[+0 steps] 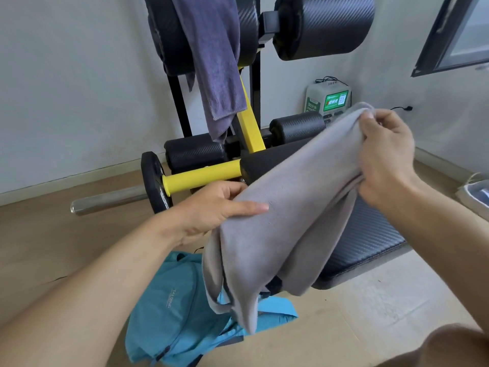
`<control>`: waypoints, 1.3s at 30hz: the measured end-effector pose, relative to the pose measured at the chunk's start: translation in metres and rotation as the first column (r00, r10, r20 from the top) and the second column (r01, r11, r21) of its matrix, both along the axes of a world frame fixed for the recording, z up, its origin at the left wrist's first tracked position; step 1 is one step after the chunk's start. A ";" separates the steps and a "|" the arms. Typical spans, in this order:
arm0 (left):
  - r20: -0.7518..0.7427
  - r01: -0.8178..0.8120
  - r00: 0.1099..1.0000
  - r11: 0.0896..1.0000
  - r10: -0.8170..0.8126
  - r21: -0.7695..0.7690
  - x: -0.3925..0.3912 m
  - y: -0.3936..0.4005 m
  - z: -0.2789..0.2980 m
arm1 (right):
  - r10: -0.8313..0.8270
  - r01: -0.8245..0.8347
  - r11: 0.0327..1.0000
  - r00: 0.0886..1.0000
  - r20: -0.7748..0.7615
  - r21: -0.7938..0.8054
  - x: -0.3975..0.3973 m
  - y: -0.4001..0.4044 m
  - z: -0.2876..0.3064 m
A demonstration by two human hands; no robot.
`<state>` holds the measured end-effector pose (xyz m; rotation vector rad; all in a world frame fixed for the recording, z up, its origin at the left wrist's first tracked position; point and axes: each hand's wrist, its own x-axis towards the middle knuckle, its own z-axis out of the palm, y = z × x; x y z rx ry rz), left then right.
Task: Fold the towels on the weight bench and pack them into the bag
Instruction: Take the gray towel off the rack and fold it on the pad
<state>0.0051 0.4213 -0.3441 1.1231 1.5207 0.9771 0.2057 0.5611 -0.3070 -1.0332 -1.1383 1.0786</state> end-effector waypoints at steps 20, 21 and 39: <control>-0.114 0.084 0.989 0.993 -0.093 -0.079 -0.022 0.006 -0.027 | 0.161 -0.158 0.987 0.943 0.291 -0.032 0.010 0.019 -0.022; -0.159 0.057 0.985 0.995 -0.070 -0.084 -0.023 0.007 -0.032 | 0.117 -0.108 0.993 0.951 0.288 -0.046 0.014 0.024 -0.025; -0.207 0.055 0.978 0.947 0.012 0.315 0.009 0.020 -0.025 | 0.316 -0.646 0.762 0.298 0.901 -0.053 -0.014 -0.018 -0.047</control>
